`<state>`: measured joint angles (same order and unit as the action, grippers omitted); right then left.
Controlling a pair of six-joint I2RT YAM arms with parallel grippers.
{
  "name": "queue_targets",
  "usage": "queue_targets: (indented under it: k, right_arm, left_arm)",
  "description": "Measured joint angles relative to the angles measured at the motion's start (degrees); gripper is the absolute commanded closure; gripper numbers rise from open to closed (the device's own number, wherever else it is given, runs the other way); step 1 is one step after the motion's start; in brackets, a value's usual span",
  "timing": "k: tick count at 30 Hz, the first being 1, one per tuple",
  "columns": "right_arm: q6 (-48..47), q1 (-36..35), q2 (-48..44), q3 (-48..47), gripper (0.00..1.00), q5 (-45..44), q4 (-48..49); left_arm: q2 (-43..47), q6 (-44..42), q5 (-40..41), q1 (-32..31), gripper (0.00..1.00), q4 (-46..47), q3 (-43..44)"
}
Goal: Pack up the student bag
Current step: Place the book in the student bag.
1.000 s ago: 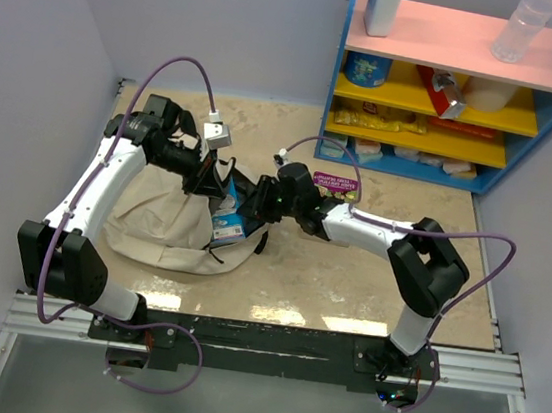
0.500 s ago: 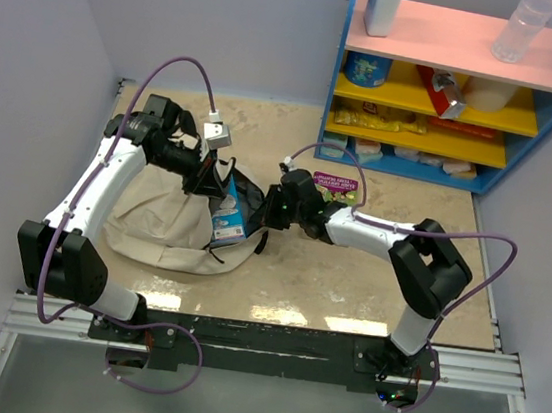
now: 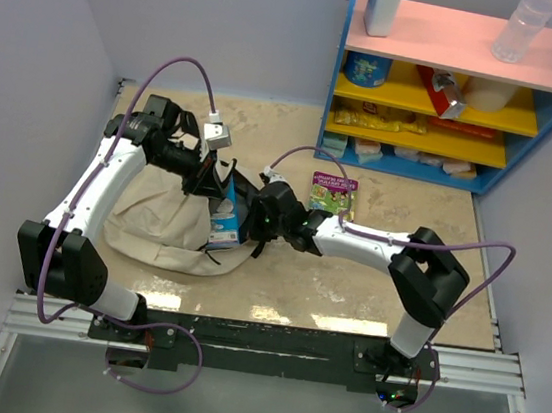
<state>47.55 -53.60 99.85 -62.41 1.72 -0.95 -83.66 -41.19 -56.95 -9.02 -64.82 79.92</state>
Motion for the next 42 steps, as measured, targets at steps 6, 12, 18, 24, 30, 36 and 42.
queue_targets:
  k: [6,12,18,24,30,36,42]
  right_arm:
    - [-0.07,-2.45,3.02,-4.92,1.0,-1.46,-3.89]
    - [0.68,-5.68,7.41,-10.78,1.0,-1.57,-4.35]
    - [1.95,-6.23,7.89,-11.61,1.0,-1.6,-2.78]
    - [3.21,-5.44,7.63,-9.2,1.0,-1.86,2.58]
    - [3.19,-3.34,3.96,-3.69,1.0,-4.26,4.98]
    - [2.4,-2.36,3.82,-3.58,1.0,-5.75,4.35]
    - [1.92,-2.67,9.14,-8.35,1.0,-5.38,4.7]
  left_arm:
    - [0.0,0.0,0.17,0.0,1.0,0.0,0.0]
    - [0.0,0.02,0.11,0.0,1.0,0.09,0.0]
    - [0.02,0.04,0.13,0.0,1.0,0.46,0.02]
    - [0.33,0.04,0.13,0.0,1.0,0.85,0.0]
    - [0.83,0.0,0.26,0.0,1.0,0.68,0.0]
    - [1.01,-0.02,0.28,0.0,1.0,0.61,0.0]
    - [1.01,-0.02,0.28,0.0,1.0,0.48,0.0]
